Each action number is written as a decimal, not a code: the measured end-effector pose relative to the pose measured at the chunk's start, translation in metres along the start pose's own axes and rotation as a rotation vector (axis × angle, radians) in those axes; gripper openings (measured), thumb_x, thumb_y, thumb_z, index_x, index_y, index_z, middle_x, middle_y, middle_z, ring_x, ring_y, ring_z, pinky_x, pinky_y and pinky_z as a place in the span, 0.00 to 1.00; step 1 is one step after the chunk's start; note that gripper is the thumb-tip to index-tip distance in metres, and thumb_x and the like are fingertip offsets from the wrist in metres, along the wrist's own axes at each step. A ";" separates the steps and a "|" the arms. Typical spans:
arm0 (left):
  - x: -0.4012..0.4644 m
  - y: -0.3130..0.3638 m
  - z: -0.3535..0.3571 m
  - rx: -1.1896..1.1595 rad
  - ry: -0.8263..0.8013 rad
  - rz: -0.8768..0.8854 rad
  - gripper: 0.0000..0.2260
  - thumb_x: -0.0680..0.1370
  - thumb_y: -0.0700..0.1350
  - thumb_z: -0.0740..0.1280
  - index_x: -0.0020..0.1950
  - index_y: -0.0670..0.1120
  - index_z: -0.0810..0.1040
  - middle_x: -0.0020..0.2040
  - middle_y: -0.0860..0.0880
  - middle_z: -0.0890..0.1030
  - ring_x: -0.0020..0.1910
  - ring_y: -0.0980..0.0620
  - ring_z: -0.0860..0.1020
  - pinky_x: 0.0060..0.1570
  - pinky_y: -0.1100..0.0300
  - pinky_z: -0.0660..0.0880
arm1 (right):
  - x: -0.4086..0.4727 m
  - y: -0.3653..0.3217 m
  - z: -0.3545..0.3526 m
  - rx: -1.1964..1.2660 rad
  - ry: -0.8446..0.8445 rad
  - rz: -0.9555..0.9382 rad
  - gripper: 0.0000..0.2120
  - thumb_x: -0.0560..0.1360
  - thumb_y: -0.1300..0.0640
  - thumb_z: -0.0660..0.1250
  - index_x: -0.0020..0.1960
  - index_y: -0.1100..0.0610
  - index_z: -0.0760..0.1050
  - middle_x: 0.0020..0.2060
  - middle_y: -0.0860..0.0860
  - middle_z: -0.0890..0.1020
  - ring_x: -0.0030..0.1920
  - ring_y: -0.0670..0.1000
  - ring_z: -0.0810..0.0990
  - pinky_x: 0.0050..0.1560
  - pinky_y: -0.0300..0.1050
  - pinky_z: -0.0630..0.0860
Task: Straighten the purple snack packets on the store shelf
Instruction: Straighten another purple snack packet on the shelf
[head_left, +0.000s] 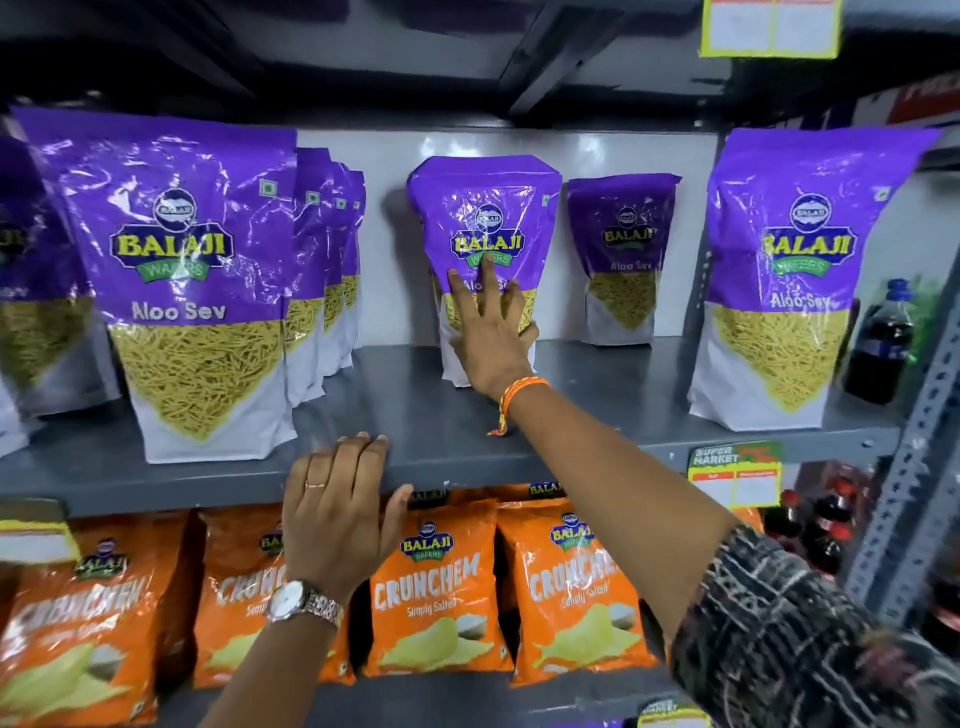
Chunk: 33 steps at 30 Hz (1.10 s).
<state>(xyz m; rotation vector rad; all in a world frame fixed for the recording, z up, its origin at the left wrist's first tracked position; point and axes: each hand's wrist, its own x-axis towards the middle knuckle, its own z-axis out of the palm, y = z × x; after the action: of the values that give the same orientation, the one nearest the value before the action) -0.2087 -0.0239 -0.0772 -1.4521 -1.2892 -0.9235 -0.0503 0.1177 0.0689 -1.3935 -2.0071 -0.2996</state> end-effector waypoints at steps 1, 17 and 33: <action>0.000 0.001 -0.001 -0.004 -0.010 -0.004 0.21 0.83 0.57 0.58 0.64 0.43 0.76 0.57 0.42 0.81 0.55 0.41 0.75 0.57 0.44 0.69 | -0.006 -0.001 -0.005 0.001 0.002 -0.006 0.40 0.81 0.62 0.63 0.83 0.40 0.47 0.83 0.49 0.40 0.80 0.65 0.48 0.67 0.73 0.66; 0.003 0.007 -0.016 -0.031 -0.095 -0.075 0.21 0.83 0.56 0.57 0.64 0.42 0.76 0.58 0.42 0.79 0.54 0.40 0.74 0.58 0.43 0.69 | -0.098 -0.017 -0.069 -0.112 0.089 -0.047 0.40 0.81 0.48 0.67 0.83 0.41 0.45 0.83 0.53 0.41 0.80 0.64 0.52 0.65 0.70 0.69; 0.008 0.012 -0.027 -0.016 -0.209 -0.112 0.23 0.83 0.57 0.55 0.64 0.41 0.77 0.58 0.40 0.81 0.54 0.38 0.77 0.58 0.43 0.70 | -0.119 -0.019 -0.087 -0.106 0.105 -0.071 0.41 0.80 0.48 0.67 0.83 0.42 0.45 0.83 0.54 0.41 0.80 0.65 0.51 0.63 0.68 0.70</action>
<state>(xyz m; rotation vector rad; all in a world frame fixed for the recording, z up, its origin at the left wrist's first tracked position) -0.1941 -0.0475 -0.0649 -1.5334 -1.5324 -0.8736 -0.0086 -0.0252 0.0623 -1.3433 -1.9817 -0.5075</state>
